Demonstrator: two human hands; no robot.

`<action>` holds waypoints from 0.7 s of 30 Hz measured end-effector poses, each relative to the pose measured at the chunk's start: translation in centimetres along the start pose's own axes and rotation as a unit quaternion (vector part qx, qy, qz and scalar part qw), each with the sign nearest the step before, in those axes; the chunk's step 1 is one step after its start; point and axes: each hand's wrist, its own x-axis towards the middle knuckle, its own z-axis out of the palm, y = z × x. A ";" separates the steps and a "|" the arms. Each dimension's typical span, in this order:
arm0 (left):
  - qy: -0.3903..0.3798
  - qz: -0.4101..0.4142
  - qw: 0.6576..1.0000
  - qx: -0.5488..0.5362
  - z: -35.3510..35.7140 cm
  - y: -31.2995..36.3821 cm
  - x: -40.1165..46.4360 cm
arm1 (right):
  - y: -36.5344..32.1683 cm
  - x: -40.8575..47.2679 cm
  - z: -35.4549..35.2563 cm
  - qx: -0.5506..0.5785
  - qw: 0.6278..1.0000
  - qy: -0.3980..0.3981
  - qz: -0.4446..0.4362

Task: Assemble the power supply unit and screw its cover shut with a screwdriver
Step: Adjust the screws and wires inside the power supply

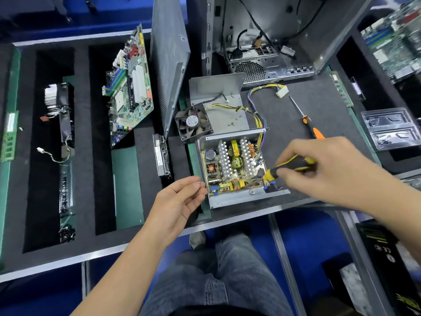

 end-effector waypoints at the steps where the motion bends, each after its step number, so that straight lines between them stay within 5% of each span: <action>1: -0.007 0.001 1.000 -0.004 0.1 0.0 -0.2 | 0.2 -0.2 0.2 0.054 0.998 0.044 0.013; 8: -0.031 0.010 0.999 -0.026 1.0 0.3 -1.2 | -0.1 -0.5 5.7 0.334 0.932 0.106 0.097; 21: -0.022 0.024 0.998 -0.049 1.8 0.9 -1.7 | 0.3 -0.6 7.9 0.347 0.923 0.116 0.118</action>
